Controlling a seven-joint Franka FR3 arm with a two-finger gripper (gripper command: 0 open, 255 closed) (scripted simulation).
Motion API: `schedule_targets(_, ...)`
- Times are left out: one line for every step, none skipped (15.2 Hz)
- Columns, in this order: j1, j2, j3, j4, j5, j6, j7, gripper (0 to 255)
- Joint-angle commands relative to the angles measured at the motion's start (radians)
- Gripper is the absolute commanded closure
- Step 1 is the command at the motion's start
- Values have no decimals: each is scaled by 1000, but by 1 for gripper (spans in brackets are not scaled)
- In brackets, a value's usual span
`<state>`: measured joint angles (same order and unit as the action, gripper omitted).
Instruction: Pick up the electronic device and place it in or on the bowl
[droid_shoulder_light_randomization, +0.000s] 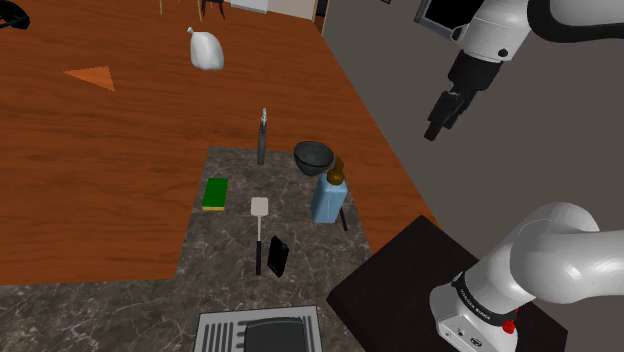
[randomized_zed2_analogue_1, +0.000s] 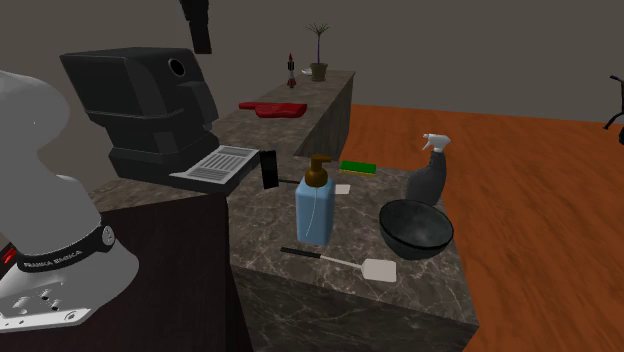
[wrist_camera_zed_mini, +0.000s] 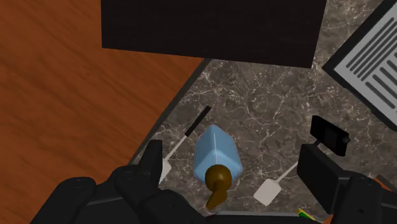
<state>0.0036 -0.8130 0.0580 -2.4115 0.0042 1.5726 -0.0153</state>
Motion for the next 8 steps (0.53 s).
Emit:
schedule_targets(0,0,0,0,0,0,0,0)
schedule_targets(6,6,15,-20,12,26,15,0)
schedule_targets(13,14,30,-39,24,52,31,0)
schedule_targets(19,24,46,-57,36,78,46,0)
schedule_targets(26,35,61,-73,48,105,61,0)
schedule_targets(33,47,77,-89,60,133,76,0)
schedule_targets(40,61,93,-103,71,161,91,0)
schedule_targets(46,77,109,-116,83,190,106,0)
